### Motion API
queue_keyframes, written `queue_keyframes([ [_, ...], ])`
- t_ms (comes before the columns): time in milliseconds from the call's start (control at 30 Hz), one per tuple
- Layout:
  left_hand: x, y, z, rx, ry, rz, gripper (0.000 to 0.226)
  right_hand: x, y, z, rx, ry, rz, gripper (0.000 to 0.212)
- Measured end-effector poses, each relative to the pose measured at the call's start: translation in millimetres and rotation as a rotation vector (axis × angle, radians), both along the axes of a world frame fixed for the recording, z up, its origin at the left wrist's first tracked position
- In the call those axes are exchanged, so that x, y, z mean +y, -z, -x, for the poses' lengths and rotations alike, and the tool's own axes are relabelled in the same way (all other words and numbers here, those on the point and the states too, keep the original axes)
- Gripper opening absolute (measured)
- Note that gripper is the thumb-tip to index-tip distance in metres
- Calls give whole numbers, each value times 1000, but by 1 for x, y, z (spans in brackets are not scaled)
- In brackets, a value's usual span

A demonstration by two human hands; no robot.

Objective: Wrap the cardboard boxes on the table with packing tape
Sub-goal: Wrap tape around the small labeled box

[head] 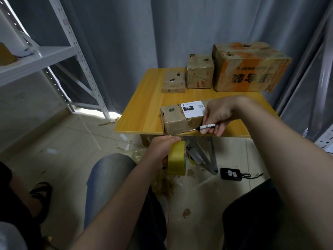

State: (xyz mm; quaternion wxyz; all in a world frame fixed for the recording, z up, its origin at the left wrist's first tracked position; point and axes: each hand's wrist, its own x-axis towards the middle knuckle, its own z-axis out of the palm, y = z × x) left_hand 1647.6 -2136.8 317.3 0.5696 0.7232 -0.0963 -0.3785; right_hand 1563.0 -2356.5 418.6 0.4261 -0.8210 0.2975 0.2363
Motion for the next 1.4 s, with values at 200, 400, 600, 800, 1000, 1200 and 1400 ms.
queue_keyframes([
  [200,3,0,3,-2,32,-20,7,4,-2,-6,29,16,-15,14],
  [400,10,-1,10,-4,201,-125,16,15,-16,-1,30,-71,-59,54],
  [600,3,-12,16,-6,280,-74,20,11,-27,14,-450,34,-216,38],
  [800,-12,-29,20,-40,344,-58,23,-21,1,40,-733,604,212,42],
  [1000,-17,-33,25,-45,362,-47,20,-38,29,76,-297,615,699,52],
  [1200,-14,-40,34,-91,391,-6,21,-33,33,73,-93,509,757,43],
  [1400,-2,-60,42,-192,319,182,19,-18,8,60,-64,442,834,22],
])
